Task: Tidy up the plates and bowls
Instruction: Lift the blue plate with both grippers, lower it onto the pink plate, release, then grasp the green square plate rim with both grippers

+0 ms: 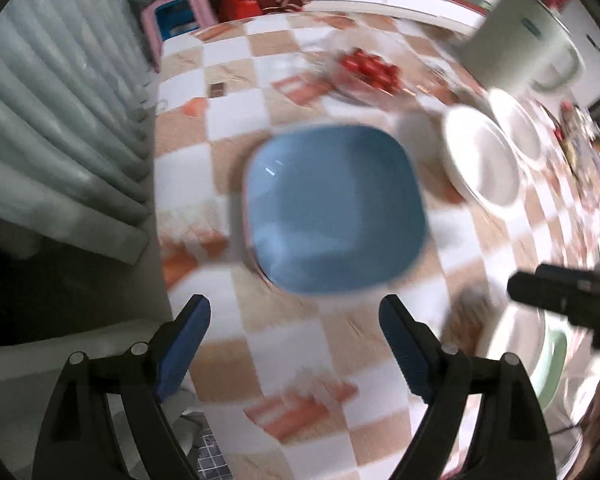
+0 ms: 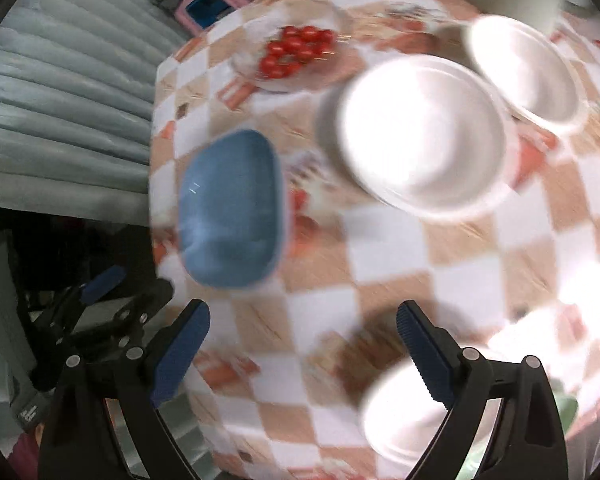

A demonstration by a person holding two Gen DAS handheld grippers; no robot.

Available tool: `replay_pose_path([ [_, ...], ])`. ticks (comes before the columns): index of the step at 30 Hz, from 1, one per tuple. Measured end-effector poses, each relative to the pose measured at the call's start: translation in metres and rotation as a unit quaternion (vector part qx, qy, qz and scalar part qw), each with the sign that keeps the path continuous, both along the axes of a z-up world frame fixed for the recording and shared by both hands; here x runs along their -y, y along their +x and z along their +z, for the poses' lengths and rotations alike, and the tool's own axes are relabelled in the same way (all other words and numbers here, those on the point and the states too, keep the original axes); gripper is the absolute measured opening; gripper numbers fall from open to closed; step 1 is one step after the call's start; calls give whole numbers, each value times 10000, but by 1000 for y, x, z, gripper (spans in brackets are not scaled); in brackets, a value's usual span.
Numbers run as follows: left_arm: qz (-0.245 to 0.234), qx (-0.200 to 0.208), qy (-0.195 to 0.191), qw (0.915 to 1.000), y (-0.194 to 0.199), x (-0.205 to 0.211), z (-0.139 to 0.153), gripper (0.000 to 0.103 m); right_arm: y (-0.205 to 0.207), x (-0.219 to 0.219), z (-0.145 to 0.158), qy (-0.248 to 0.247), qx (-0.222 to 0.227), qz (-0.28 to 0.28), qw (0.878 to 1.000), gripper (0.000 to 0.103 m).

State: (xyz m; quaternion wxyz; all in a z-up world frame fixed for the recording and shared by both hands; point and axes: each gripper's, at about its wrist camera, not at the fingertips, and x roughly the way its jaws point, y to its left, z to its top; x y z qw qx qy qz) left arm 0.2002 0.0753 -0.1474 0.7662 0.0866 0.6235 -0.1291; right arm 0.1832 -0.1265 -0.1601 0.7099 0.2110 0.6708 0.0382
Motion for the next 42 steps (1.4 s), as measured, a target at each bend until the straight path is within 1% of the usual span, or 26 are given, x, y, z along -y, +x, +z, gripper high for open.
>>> replay_pose_path([
  [3,-217,-125,-48,9997,-33,15,1,88,-32,23,6,-51,-84,-166,9998,95],
  [5,-268,-251,-40,9993,-51,24,-1,88,-50,36,9,-188,-155,-231,9994,95],
  [8,-383,-418,-99,9983,-72,38,-2,89,-77,58,13,-264,-230,-419,9985,95],
  [11,-480,-353,-137,9981,-88,52,7,89,-108,85,18,-423,-305,-660,9965,95],
  [13,-588,-333,-237,9974,-96,62,15,89,-128,104,20,-553,-370,-848,9942,95],
  [16,-836,-423,-282,9952,-113,79,17,89,-156,133,16,-671,-578,-1117,9898,95],
  [18,-1031,-551,-251,9928,-128,94,13,89,-173,151,12,-748,-645,-1242,9873,95],
  [20,-1084,-812,-241,9905,-141,108,4,89,-187,166,7,-715,-744,-1334,9857,95],
  [22,-950,-1086,-289,9891,-152,119,-7,89,-198,183,-2,-716,-861,-1317,9849,95],
  [24,-792,-1164,-243,9897,-161,128,-14,89,-204,193,-10,-713,-930,-1226,9855,95],
  [26,-517,-1205,-174,9912,-171,138,-21,89,-207,205,-22,-644,-990,-1049,9874,95],
  [28,-183,-1268,-177,9916,-180,145,-28,89,-206,213,-33,-619,-1046,-758,9897,95],
  [30,254,-1285,-257,9911,-192,153,-35,89,-201,218,-44,-593,-1053,-371,9920,95],
  [34,887,-1233,-184,9882,-209,169,-49,89,-190,221,-62,-525,-1021,371,9927,95],
  [35,971,-1235,-180,9874,-212,171,-51,89,-188,220,-67,-509,-1038,585,9916,95],
  [37,1126,-1248,-155,9857,-216,178,-57,89,-186,218,-72,-517,-1043,843,9896,95],
  [40,1294,-1201,-104,9842,-219,187,-65,89,-186,219,-77,-488,-1038,964,9887,95],
  [42,1405,-1165,-112,9831,-219,190,-70,89,-179,220,-80,-582,-941,1138,9873,95],
])
